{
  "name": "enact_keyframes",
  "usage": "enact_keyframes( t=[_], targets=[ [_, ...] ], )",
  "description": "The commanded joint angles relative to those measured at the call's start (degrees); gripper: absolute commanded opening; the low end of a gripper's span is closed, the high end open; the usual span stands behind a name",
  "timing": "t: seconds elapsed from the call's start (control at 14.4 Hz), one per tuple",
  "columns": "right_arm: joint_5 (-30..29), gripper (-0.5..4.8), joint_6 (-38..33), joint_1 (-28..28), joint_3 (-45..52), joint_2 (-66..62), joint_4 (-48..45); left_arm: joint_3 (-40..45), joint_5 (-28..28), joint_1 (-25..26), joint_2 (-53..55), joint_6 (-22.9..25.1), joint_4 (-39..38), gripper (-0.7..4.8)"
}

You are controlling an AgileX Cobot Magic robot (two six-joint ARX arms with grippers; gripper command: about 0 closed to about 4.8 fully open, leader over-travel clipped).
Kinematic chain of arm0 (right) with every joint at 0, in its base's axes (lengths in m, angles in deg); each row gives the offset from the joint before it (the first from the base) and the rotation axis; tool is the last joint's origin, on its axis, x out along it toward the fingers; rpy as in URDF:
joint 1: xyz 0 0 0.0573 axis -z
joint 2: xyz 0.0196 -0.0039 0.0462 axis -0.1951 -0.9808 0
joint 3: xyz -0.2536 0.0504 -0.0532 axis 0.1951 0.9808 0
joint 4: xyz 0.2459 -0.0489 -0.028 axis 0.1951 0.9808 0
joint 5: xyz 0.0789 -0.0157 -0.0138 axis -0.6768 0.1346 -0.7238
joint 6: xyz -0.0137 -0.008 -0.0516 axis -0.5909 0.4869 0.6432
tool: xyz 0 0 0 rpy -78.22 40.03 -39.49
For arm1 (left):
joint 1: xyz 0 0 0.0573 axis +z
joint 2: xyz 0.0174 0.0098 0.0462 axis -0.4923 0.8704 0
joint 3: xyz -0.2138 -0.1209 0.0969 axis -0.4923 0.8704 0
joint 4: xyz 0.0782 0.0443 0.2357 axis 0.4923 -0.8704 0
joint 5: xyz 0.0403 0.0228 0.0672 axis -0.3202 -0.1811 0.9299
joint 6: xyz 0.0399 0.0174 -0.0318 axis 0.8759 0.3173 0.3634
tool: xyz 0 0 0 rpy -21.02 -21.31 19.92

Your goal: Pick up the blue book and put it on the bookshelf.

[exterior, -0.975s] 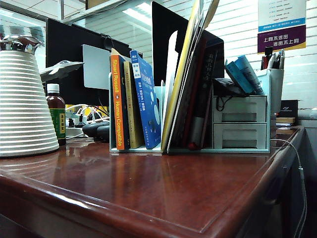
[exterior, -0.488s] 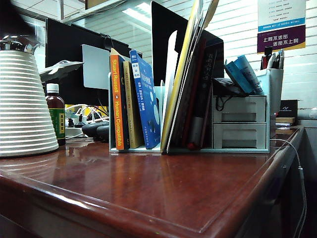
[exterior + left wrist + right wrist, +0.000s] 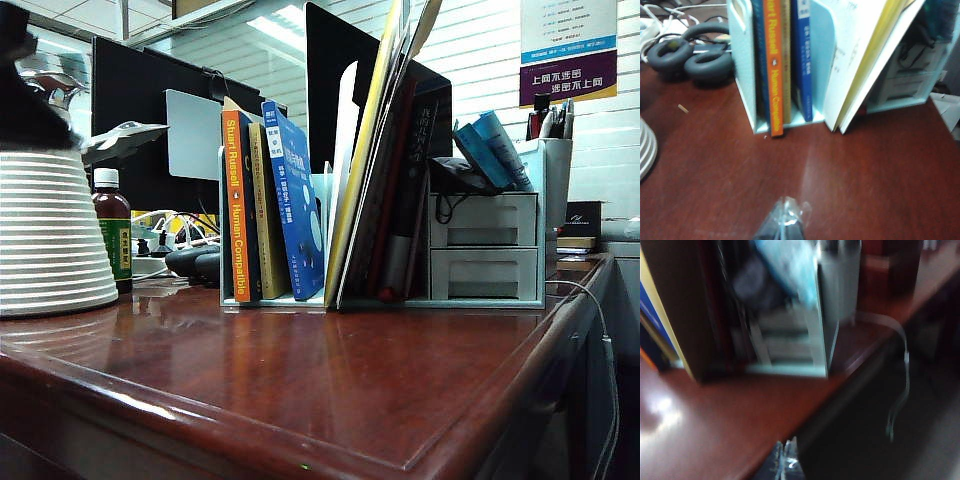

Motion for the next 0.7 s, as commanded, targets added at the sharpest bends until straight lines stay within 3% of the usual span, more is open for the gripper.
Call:
enact_keyframes(
  t=[0.07, 0.28, 0.49, 0.7],
  targets=[
    [0.1, -0.05, -0.4, 0.0, -0.2, 0.1, 1.3, 0.1, -1.9, 0.0, 0.3, 0.1, 3.3, -0.06],
    [0.0, -0.05, -0.4, 0.0, -0.2, 0.1, 1.3, 0.4, -3.2, 0.0, 1.5, 0.5, 3.9, -0.06],
    [0.0, -0.05, -0.4, -0.1, -0.2, 0.1, 1.3, 4.7, -0.2, 1.6, -4.1, 2.0, 4.6, -0.06],
    [-0.1, -0.05, -0.4, -0.1, -0.2, 0.2, 1.3, 9.0, -2.2, 10.7, -10.7, 1.9, 4.4, -0.06]
  ],
)
